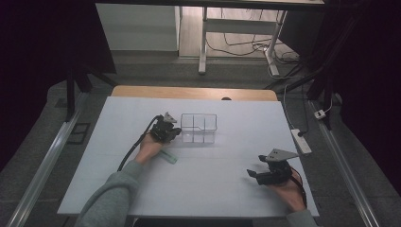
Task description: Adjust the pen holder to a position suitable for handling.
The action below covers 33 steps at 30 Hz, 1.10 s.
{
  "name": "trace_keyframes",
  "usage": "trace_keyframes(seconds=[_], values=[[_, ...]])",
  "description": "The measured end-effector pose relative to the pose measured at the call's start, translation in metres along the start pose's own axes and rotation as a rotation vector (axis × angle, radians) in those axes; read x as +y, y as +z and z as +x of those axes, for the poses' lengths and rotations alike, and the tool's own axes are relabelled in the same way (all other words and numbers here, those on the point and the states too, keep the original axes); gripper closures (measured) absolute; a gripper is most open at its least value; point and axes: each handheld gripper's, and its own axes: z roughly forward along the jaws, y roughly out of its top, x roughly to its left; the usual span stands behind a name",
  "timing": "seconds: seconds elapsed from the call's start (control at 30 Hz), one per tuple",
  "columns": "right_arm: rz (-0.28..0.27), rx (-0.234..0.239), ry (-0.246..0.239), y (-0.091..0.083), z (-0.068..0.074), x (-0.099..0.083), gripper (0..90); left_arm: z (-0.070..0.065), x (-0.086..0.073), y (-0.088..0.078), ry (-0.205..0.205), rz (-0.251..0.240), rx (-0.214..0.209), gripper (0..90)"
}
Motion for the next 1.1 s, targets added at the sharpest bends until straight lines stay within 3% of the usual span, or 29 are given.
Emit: trace_keyframes(seconds=[0.33,0.63,1.1], values=[[0.002,-0.004,-0.003,0.0,0.0,0.0,21.6,0.002,0.0,-0.005,0.0,-0.011,-0.007,89.0],[-0.005,-0.002,0.001,0.0,-0.001,0.0,22.0,0.006,-0.006,-0.026,-0.02,-0.042,-0.004,89.1],[-0.01,0.003,0.006,0.002,-0.001,0.0,22.0,0.003,-0.025,-0.065,0.001,-0.065,0.008,89.0]])
